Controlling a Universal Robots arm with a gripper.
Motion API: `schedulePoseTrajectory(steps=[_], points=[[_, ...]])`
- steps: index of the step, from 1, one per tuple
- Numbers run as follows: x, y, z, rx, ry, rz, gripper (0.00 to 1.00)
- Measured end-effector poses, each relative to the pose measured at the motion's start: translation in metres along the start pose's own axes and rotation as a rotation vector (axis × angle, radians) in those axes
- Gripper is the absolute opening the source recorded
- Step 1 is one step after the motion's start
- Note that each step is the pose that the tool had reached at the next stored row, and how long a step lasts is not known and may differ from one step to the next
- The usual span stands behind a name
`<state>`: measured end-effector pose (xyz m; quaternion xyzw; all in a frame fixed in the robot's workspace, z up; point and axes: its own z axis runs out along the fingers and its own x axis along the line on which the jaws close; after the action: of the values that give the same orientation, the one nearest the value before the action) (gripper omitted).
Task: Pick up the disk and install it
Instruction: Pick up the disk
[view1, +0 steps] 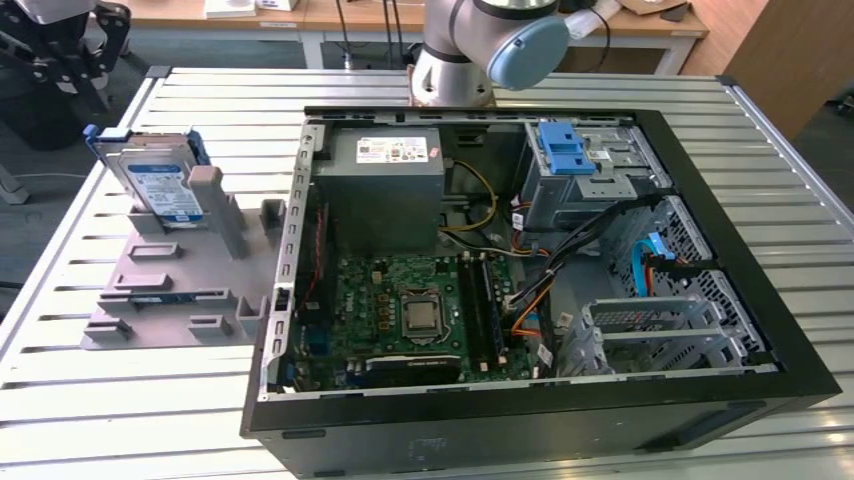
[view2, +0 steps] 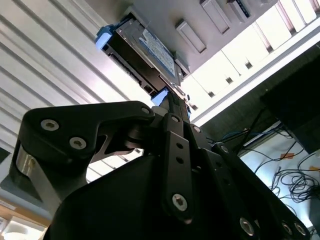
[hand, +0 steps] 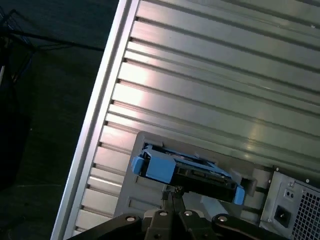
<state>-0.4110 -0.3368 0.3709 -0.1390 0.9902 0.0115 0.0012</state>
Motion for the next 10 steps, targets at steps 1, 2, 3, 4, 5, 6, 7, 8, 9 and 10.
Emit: schedulePoseTrajectory(steps=[1, 2, 3, 4, 5, 6, 7, 8, 9, 10], points=[[0.0000, 0.0000, 0.0000, 0.0000, 0.0004, -0.015, 0.11], [0.0000, 0.0000, 0.0001, -0.0001, 0.0007, -0.031, 0.11], [0.0000, 0.0000, 0.0001, -0.0003, 0.0010, -0.046, 0.11], [0.0000, 0.0000, 0.0001, -0.0003, 0.0013, -0.061, 0.11], [0.0000, 0.0000, 0.0001, -0.0004, 0.0017, -0.075, 0.11], [0.0000, 0.0000, 0.0001, -0.0005, 0.0020, -0.091, 0.11], [0.0000, 0.0000, 0.0001, -0.0006, 0.0023, -0.105, 0.11], [0.0000, 0.0000, 0.0001, -0.0007, 0.0027, -0.121, 0.11], [0.0000, 0.0000, 0.0002, -0.0008, 0.0030, -0.137, 0.11], [0.0000, 0.0000, 0.0002, -0.0009, 0.0034, -0.155, 0.11]])
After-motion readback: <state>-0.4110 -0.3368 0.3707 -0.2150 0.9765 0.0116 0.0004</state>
